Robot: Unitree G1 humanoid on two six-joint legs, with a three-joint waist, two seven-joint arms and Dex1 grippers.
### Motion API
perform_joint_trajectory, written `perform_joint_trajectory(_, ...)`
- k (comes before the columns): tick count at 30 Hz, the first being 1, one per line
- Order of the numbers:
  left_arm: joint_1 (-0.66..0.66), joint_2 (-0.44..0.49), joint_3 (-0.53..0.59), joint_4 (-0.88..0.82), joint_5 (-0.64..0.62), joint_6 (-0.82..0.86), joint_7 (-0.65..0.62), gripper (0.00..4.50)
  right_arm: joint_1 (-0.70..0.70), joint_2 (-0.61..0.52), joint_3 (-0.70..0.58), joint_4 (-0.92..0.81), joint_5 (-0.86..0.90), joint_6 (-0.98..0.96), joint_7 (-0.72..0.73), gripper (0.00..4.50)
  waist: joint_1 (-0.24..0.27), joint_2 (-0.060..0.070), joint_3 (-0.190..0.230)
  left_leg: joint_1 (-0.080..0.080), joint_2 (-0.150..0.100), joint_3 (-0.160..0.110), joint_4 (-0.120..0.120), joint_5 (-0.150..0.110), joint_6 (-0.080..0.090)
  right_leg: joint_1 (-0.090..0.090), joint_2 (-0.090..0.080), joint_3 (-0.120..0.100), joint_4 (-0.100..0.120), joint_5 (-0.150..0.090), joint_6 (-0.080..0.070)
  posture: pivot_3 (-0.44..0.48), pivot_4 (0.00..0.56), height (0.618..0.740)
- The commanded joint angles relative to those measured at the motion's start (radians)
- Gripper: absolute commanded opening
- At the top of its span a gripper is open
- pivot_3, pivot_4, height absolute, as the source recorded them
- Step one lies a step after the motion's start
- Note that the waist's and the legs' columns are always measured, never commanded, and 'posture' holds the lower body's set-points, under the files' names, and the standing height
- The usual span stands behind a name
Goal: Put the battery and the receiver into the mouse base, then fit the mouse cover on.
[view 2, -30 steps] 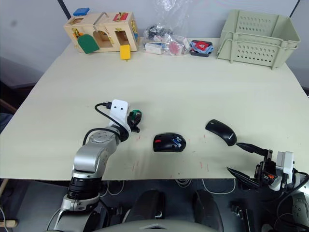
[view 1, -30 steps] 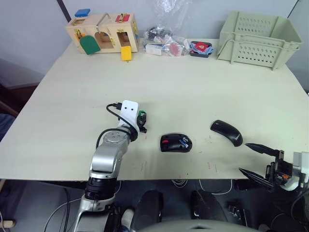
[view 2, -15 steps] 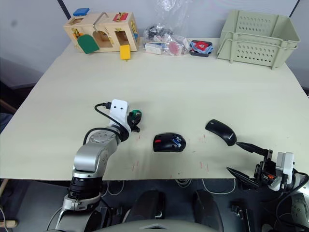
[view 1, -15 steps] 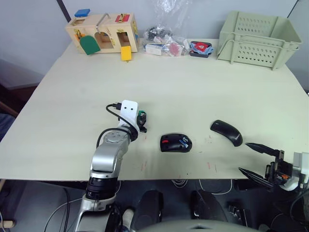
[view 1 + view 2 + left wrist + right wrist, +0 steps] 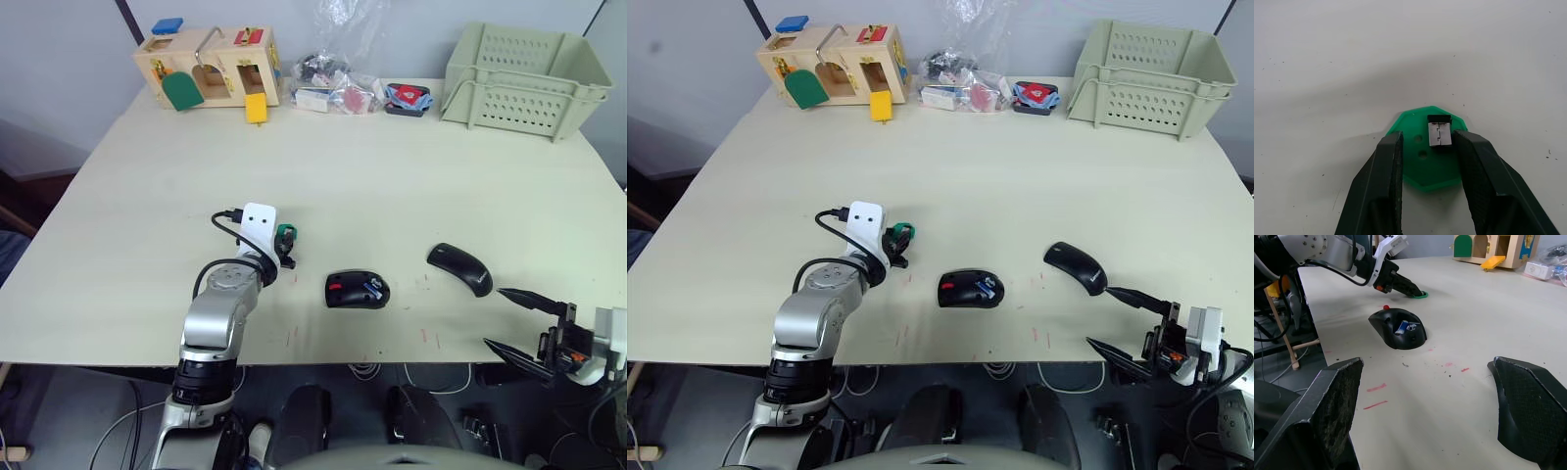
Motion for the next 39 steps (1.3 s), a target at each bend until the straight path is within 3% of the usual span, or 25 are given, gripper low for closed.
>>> perform_joint_trajectory(1, -0.018, 0.009, -0.005, -0.020, 0.006, 0.003, -0.005, 1.74, -0.001, 0.003, -0.021, -0.018, 0.004, -0.017, 0.001, 4.50, 0.000, 0.000, 0.000, 0.000, 0.000, 0.000, 0.000, 0.000, 0.000, 0.000, 0.000, 0.000, 0.000, 0.000, 0.000, 0.000, 0.150, 0.740)
perform_joint_trajectory(13, -0.018, 0.014, -0.012, -0.011, 0.002, 0.003, -0.023, 1.74, 0.001, 0.006, -0.021, -0.018, 0.000, -0.019, 0.002, 4.50, 0.000, 0.000, 0.000, 0.000, 0.000, 0.000, 0.000, 0.000, 0.000, 0.000, 0.000, 0.000, 0.000, 0.000, 0.000, 0.000, 0.150, 0.740)
perform_joint_trajectory(17, -0.016, 0.014, -0.014, -0.009, 0.006, 0.005, -0.025, 0.44, 0.000, 0.008, -0.020, -0.018, -0.002, -0.019, 0.004, 4.50, 0.000, 0.000, 0.000, 0.000, 0.000, 0.000, 0.000, 0.000, 0.000, 0.000, 0.000, 0.000, 0.000, 0.000, 0.000, 0.000, 0.150, 0.740)
perform_joint_trajectory(31, -0.004, 0.016, 0.010, -0.012, -0.012, -0.009, -0.042, 0.44, -0.002, 0.012, -0.021, -0.015, -0.001, -0.021, 0.009, 4.50, 0.000, 0.000, 0.000, 0.000, 0.000, 0.000, 0.000, 0.000, 0.000, 0.000, 0.000, 0.000, 0.000, 0.000, 0.000, 0.000, 0.150, 0.740)
perform_joint_trajectory(39, -0.016, 0.093, 0.037, -0.027, -0.073, -0.102, -0.181, 0.44, -0.009, 0.017, -0.016, -0.017, -0.002, -0.021, 0.009, 4.50, 0.000, 0.000, 0.000, 0.000, 0.000, 0.000, 0.000, 0.000, 0.000, 0.000, 0.000, 0.000, 0.000, 0.000, 0.000, 0.000, 0.150, 0.740)
